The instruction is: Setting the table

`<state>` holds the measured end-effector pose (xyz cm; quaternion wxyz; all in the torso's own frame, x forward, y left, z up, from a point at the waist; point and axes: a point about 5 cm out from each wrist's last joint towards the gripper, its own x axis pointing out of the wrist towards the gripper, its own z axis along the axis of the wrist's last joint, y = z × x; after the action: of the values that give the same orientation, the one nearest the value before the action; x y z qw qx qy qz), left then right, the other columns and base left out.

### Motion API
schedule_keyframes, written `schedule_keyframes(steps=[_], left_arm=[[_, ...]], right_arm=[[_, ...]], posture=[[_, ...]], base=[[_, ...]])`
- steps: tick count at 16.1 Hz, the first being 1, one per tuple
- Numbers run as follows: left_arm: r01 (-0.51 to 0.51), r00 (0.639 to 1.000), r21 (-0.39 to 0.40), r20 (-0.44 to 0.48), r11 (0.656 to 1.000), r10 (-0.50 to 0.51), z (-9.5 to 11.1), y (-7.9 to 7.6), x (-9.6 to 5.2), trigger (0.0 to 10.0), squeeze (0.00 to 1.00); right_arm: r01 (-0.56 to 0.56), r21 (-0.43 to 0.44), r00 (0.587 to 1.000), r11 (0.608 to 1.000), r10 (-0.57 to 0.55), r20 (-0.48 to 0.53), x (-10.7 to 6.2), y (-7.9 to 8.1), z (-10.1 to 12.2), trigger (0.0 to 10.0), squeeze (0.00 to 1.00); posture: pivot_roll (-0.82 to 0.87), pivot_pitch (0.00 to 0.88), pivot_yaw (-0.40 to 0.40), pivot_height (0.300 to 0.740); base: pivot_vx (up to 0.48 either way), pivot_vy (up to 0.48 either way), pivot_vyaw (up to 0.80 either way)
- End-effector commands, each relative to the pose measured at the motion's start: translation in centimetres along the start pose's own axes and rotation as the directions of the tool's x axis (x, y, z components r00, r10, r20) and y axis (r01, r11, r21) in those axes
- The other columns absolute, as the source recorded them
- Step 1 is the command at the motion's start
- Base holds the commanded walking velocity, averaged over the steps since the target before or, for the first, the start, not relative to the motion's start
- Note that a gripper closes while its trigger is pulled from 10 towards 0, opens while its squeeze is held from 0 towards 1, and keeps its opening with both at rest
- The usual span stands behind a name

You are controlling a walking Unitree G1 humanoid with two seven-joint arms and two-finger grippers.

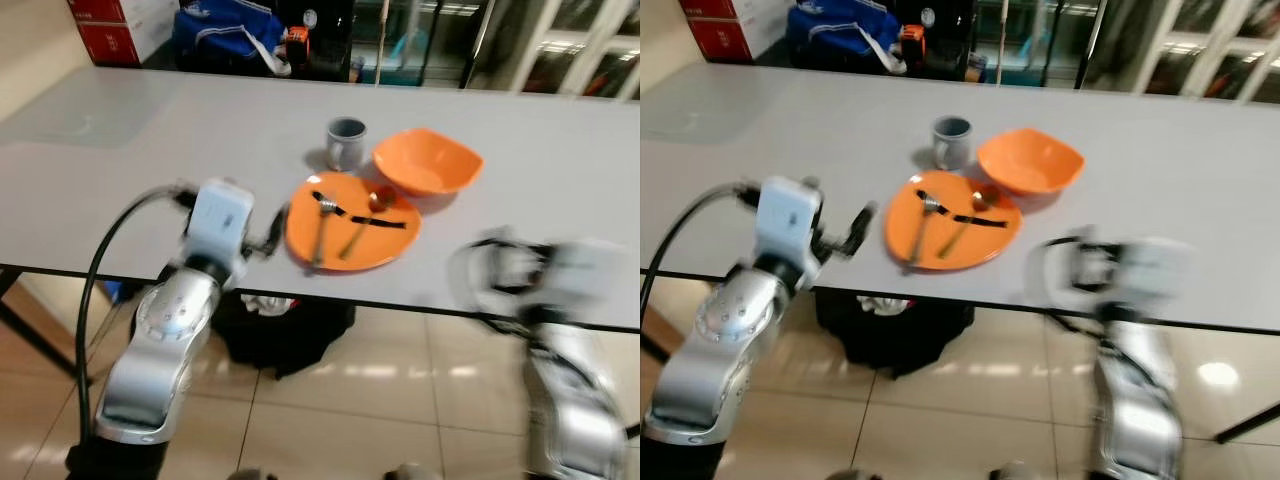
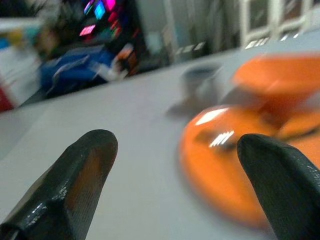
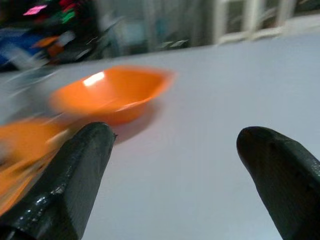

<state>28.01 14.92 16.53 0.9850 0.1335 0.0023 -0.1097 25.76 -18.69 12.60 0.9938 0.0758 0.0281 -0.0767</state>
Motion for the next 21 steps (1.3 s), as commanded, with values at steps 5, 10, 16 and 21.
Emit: schedule_keyframes(steps=[5, 10, 16, 21], left_arm=[[-0.021, 1.000, -0.028, 0.002, 0.999, 0.021, -1.0, -0.3, 0.6, 10.0, 0.00], [-0.042, 0.999, -0.034, 0.004, 0.999, 0.042, -1.4, -0.1, 1.1, 10.0, 0.00], [-0.030, 0.999, 0.003, 0.021, 1.000, 0.030, -0.8, -0.3, 1.2, 10.0, 0.00], [-0.055, 0.998, 0.004, 0.033, 0.998, 0.055, -0.3, 0.0, 1.4, 10.0, 0.00]], right_arm=[[-0.075, 0.020, 0.997, 0.997, 0.076, -0.023, 0.8, 1.9, -1.2, 10.0, 0.00], [-0.145, -0.049, 0.989, 0.988, 0.143, -0.035, 1.9, 2.7, -1.3, 10.0, 0.00], [-0.168, -0.057, 0.985, 0.984, 0.165, -0.050, 2.3, 3.2, -1.5, 10.0, 0.00], [-0.170, -0.062, 0.985, 0.983, 0.167, -0.051, 2.3, 3.3, -1.5, 10.0, 0.00]], posture=[[0.03, 0.000, -0.020, 0.740], [0.04, 0.000, -0.060, 0.740], [0.04, 0.019, -0.068, 0.740], [0.04, 0.031, -0.061, 0.740]], base=[[0.000, 0.480, -0.32], [0.000, 0.480, -0.16], [0.000, 0.480, 0.00], [0.000, 0.480, 0.00]])
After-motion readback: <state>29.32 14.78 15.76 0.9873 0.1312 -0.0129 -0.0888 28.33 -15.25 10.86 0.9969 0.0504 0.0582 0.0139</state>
